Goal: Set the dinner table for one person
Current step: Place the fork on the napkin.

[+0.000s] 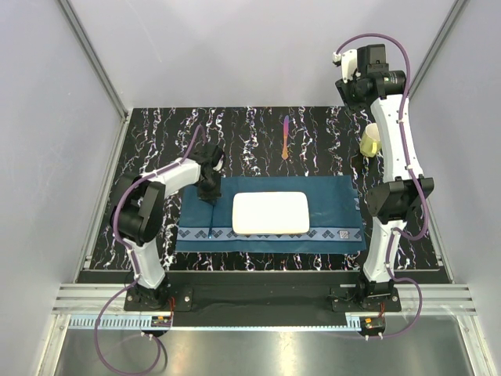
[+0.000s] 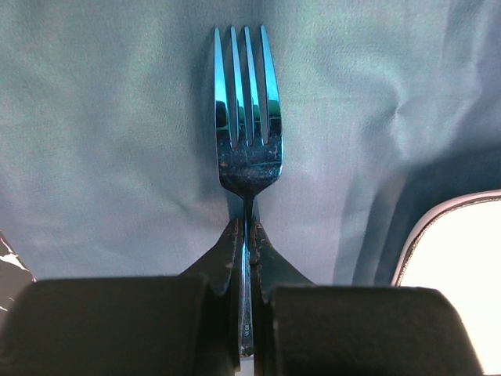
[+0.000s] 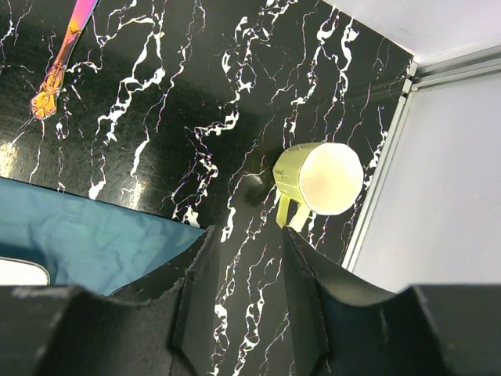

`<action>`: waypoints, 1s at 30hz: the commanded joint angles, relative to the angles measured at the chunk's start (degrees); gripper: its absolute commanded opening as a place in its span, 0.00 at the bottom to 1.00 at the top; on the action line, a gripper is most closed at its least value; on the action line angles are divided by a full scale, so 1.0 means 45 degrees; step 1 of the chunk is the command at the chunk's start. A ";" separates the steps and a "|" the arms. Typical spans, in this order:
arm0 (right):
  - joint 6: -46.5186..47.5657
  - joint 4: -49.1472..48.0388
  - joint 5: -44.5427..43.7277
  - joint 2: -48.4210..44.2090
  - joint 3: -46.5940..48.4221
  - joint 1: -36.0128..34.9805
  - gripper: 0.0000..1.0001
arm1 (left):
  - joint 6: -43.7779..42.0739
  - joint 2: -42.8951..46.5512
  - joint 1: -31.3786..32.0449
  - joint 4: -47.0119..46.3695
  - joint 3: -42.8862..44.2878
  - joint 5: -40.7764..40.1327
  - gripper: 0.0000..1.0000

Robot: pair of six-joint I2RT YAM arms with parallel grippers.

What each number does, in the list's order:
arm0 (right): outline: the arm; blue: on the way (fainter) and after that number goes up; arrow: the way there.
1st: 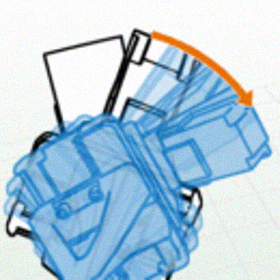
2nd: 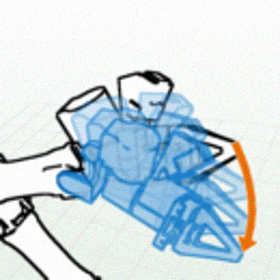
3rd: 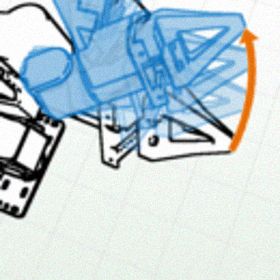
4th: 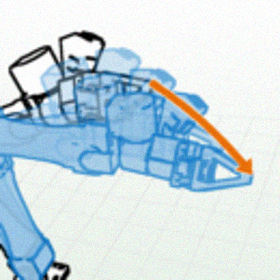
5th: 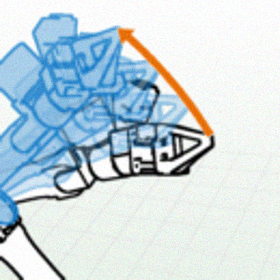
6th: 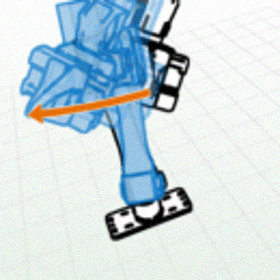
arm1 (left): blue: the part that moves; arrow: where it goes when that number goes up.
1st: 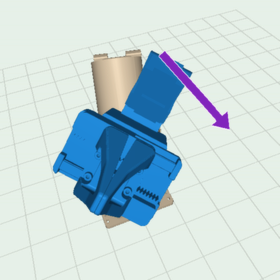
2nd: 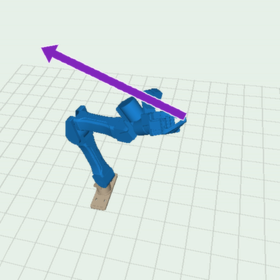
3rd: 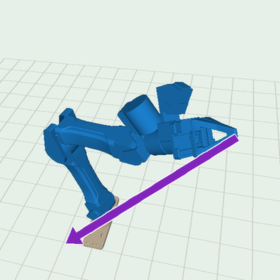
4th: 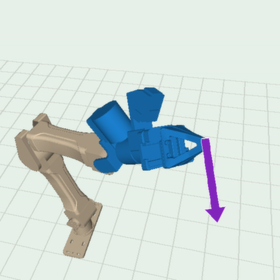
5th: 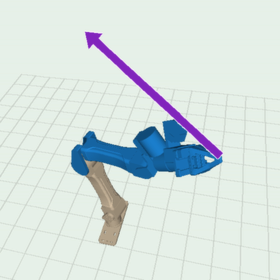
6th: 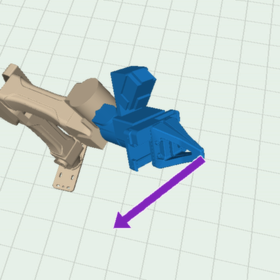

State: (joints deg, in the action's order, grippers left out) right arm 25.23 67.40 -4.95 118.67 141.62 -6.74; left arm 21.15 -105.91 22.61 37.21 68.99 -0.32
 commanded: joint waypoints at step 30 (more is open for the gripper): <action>0.0290 0.0276 0.0065 -0.1020 -0.0924 -0.0259 0.45 | -0.0246 0.0448 -0.0337 0.0480 0.0899 -0.1686 0.43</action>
State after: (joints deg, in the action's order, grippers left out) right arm 25.50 67.77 -4.97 118.32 137.64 -6.98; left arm 21.23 -107.09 22.55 39.03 71.05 -2.39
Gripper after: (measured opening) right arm 0.442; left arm 0.421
